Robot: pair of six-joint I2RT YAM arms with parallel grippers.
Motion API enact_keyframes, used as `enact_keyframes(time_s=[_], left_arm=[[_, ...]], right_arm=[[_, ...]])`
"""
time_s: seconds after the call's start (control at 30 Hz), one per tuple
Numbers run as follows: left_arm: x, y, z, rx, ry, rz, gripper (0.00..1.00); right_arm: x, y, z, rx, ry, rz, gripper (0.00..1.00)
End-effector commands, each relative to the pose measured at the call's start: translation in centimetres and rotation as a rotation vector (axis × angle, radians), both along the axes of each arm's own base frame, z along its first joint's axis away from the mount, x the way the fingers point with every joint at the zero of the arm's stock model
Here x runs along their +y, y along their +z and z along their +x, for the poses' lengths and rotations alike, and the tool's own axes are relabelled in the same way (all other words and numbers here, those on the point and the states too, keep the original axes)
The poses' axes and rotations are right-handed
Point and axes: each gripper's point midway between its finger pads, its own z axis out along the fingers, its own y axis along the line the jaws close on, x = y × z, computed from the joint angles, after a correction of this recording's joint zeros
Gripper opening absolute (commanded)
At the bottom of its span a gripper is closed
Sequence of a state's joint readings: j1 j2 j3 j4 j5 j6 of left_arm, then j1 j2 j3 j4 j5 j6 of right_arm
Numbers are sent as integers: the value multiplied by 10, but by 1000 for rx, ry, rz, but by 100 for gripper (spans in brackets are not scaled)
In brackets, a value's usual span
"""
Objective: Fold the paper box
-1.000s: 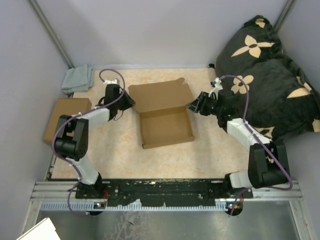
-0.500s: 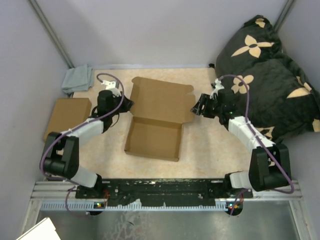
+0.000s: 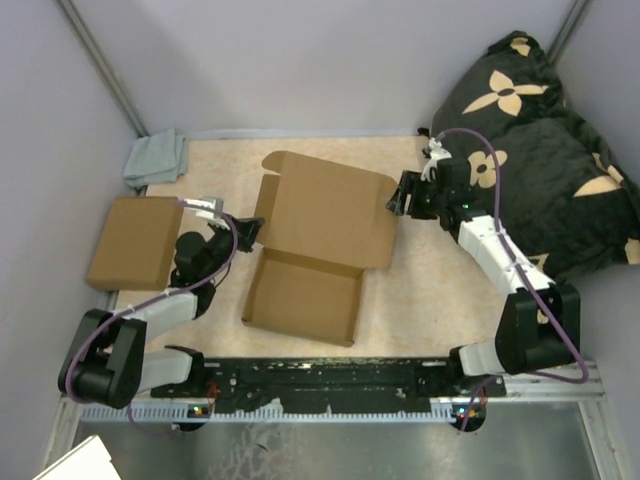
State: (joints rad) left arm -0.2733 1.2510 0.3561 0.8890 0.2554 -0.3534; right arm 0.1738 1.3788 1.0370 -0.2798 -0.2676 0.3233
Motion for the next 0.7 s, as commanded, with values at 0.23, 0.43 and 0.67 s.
enact_keyframes(time_s=[0.23, 0.43, 0.67], left_arm=[[-4, 56, -29, -309, -62, -86, 0], [-5, 53, -29, -301, -70, -87, 0], [-4, 54, -25, -289, -60, -73, 0]], right_arm=[[7, 13, 13, -76, 110, -47, 66], [38, 26, 4, -131, 278, 67, 59], [60, 41, -11, -156, 332, 37, 34]])
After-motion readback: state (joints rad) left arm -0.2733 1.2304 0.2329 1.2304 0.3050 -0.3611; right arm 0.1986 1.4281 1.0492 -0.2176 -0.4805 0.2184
